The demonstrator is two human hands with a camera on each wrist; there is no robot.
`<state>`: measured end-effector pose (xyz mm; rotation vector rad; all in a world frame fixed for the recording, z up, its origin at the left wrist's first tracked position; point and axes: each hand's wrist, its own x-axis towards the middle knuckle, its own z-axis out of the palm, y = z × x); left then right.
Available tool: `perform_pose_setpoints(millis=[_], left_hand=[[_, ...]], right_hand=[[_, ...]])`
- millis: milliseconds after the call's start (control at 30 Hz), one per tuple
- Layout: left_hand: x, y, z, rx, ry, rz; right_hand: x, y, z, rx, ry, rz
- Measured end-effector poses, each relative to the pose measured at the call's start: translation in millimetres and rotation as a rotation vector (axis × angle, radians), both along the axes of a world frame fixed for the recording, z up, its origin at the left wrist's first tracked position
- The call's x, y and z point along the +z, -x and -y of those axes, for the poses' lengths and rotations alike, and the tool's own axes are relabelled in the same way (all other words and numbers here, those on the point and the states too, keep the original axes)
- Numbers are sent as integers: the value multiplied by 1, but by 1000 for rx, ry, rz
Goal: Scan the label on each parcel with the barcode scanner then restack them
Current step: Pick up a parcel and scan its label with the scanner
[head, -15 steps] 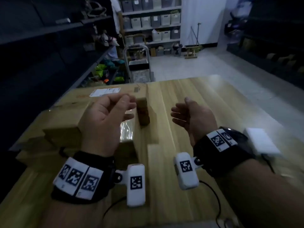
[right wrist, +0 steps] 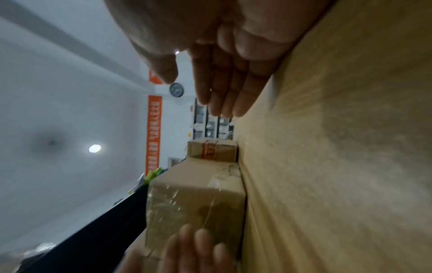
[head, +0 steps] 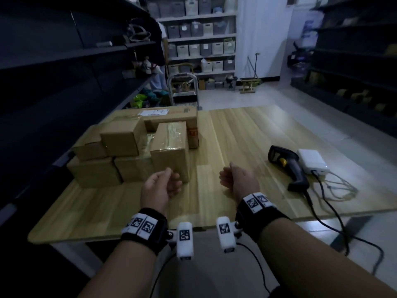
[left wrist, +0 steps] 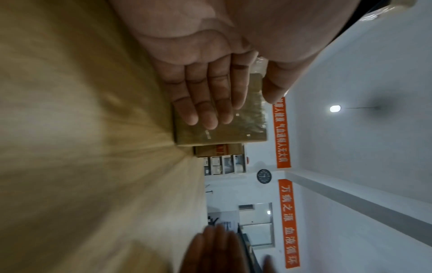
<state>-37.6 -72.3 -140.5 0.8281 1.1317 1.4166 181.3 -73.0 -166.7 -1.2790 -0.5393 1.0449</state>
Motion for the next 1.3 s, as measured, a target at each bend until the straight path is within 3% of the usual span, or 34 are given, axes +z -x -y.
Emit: perform_pose_setpoints(millis=[267,433,533,933,1067,1167,1300], left_hand=[[-24,5,-11,27,31,87],[-29,4,-10,29,12,-17],[-35,7,-12,42,-21,-85],[-42,11,-13,137,-41,-123],[-28,4,-6,234,-17,-135],[5,-8,3,303,-100,-335],[49,-18,-9,318,-271,-478]], right_hand=[[-7,-7,-5,-36,-65,-11],[-7,-10,-7,-53,-92,-85],[-8,-9,-5,-28,-104,-31],[-4,-14,-10,-43,-84,-165],[-9,-17,-13,-64,-100,-188],[-8,-16,-13,-62,-79,-181],[-10,-16,-14,-81,-86,-201]])
